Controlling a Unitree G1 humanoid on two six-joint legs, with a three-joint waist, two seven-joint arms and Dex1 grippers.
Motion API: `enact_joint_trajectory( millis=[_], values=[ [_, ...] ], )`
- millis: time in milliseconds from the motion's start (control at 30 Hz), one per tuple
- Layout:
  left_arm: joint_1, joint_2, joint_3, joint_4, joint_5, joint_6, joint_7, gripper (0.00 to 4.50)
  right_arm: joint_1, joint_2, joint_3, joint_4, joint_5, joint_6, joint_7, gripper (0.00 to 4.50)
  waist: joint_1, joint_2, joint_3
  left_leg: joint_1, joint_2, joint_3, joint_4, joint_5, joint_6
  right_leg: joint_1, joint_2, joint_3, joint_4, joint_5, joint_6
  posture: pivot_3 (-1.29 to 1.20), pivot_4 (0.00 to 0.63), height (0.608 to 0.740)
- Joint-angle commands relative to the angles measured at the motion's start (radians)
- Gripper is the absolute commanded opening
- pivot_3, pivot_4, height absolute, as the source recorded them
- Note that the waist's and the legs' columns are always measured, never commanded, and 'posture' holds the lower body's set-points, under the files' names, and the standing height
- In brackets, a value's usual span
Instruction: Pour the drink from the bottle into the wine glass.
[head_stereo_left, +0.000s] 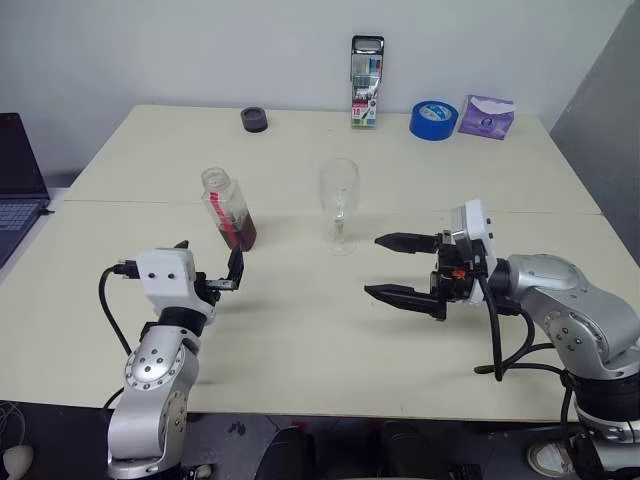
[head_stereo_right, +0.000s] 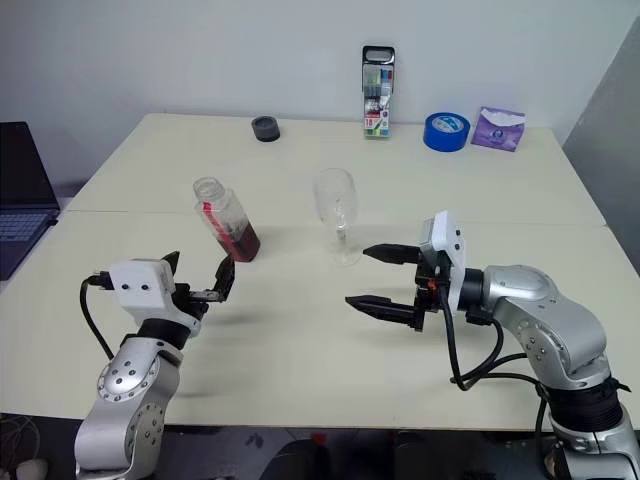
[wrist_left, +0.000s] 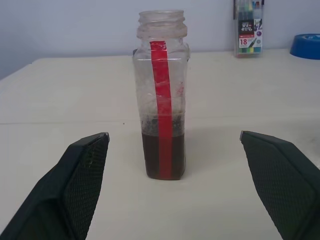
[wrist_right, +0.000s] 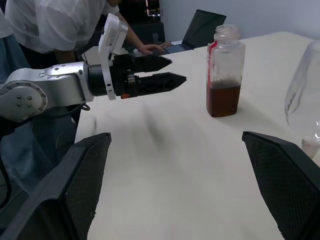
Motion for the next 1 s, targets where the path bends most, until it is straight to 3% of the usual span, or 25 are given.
enact_joint_trajectory(
  millis=[33, 533, 800, 1000],
  values=[
    [-0.043, 0.013, 0.01, 0.014, -0.004, -0.016, -0.021, 4.5, -0.032, 0.012, -0.006, -0.043, 0.025, -0.001, -0.02, 4.48, 0.0, 0.0, 0.0, 0.0, 0.0, 0.0, 0.0, 0.0, 0.0, 0.0, 0.0, 0.0, 0.0, 0.0, 0.0, 0.0, 0.15, 0.74],
    [-0.08, 0.049, 0.039, 0.112, -0.002, -0.06, -0.089, 4.5, -0.028, 0.021, -0.009, -0.044, 0.013, -0.015, -0.047, 4.48, 0.0, 0.0, 0.0, 0.0, 0.0, 0.0, 0.001, 0.0, 0.0, 0.0, 0.0, 0.0, 0.0, 0.0, 0.0, 0.0, 0.15, 0.74],
    [-0.099, 0.114, 0.086, 0.186, -0.006, -0.09, -0.134, 4.5, -0.039, 0.026, -0.004, -0.043, 0.012, -0.013, -0.062, 4.48, 0.0, 0.0, 0.0, 0.0, 0.0, -0.001, 0.001, 0.0, 0.0, 0.0, 0.0, 0.0, 0.0, 0.0, 0.0, 0.0, 0.15, 0.74],
    [-0.201, 0.156, 0.07, 0.302, 0.002, -0.134, -0.185, 4.5, -0.06, 0.034, 0.005, -0.033, 0.009, -0.008, -0.076, 4.48, 0.005, 0.0, 0.0, -0.001, 0.0, -0.001, 0.003, 0.0, 0.0, 0.0, 0.0, -0.001, 0.001, 0.0, 0.0, 0.0, 0.15, 0.74]
  ],
)
